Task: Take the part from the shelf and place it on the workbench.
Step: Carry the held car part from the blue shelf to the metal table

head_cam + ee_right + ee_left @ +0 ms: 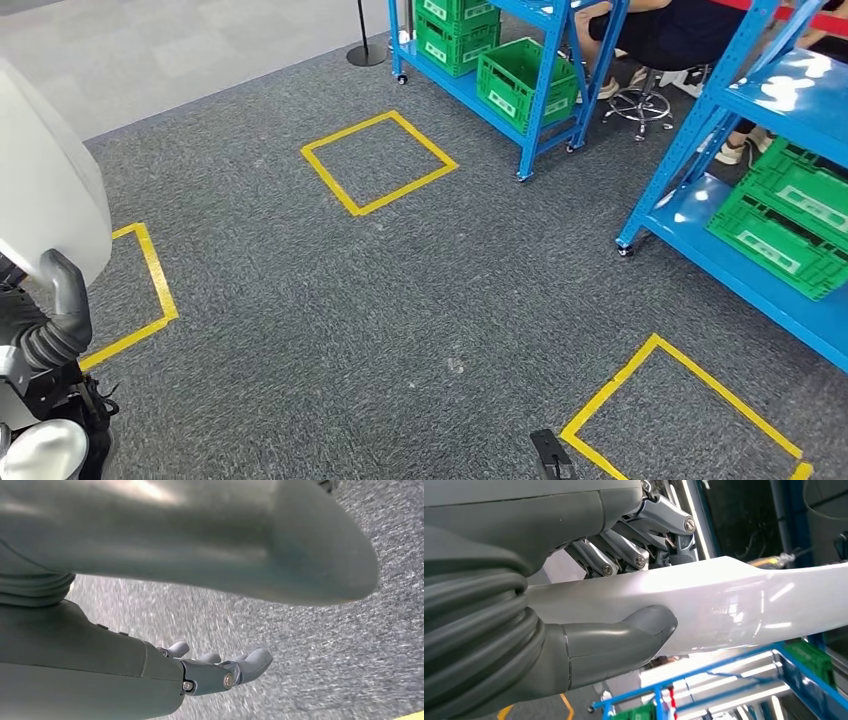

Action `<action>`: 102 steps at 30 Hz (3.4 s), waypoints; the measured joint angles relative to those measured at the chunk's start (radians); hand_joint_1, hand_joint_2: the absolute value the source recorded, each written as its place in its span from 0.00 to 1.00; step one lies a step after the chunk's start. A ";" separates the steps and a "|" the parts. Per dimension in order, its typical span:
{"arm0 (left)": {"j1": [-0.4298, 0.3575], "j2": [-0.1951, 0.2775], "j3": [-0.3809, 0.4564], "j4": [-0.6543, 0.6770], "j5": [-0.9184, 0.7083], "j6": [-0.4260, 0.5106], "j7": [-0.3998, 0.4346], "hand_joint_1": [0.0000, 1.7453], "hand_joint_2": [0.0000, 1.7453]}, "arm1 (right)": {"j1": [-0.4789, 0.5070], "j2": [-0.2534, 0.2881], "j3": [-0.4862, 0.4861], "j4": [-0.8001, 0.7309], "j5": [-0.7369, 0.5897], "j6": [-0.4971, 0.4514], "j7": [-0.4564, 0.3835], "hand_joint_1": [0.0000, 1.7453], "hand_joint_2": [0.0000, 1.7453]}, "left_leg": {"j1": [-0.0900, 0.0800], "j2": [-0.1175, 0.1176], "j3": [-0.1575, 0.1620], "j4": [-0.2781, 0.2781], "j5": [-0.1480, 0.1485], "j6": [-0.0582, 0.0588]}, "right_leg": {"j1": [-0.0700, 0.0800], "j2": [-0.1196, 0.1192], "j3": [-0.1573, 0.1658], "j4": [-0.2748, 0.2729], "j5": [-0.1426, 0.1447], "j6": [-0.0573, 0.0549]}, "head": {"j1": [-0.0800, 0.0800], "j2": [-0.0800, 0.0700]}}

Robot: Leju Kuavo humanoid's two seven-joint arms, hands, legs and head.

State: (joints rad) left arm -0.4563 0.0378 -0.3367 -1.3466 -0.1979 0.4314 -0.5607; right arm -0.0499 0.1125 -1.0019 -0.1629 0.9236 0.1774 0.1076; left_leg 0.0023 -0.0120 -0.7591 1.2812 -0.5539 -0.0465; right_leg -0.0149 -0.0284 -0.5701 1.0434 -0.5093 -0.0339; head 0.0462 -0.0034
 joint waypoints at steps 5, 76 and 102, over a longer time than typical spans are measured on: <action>0.000 0.004 0.000 0.004 0.000 0.001 0.000 1.00 1.00 | -0.002 0.000 0.000 0.000 0.001 0.000 0.000 0.00 0.00 | -0.009 0.054 0.105 -0.169 0.085 0.016 | 0.007 -0.062 0.010 0.001 -0.010 0.004 | 0.000 0.000; 0.142 0.095 0.051 -0.082 -0.002 0.109 -0.037 1.00 1.00 | 0.000 -0.020 0.012 0.002 0.062 0.030 -0.016 0.00 0.00 | 0.000 -0.013 0.164 -0.265 0.111 0.058 | -0.002 0.014 -0.089 0.217 -0.109 0.048 | 0.006 0.000; 0.125 0.108 0.060 -0.068 -0.004 0.108 -0.022 1.00 1.00 | -0.005 -0.020 0.012 0.002 0.047 0.025 -0.015 0.00 0.00 | -0.004 0.049 0.150 -0.255 0.114 0.042 | 0.006 -0.091 0.021 -0.005 -0.004 0.040 | 0.001 0.000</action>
State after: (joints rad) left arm -0.3317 0.1455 -0.2766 -1.4147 -0.2021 0.5394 -0.5828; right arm -0.0552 0.0924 -0.9899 -0.1614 0.9709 0.2028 0.0926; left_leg -0.0016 0.0367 -0.6092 1.0262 -0.4395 -0.0045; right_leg -0.0090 -0.1198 -0.5496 1.0379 -0.5133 0.0058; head 0.0467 -0.0033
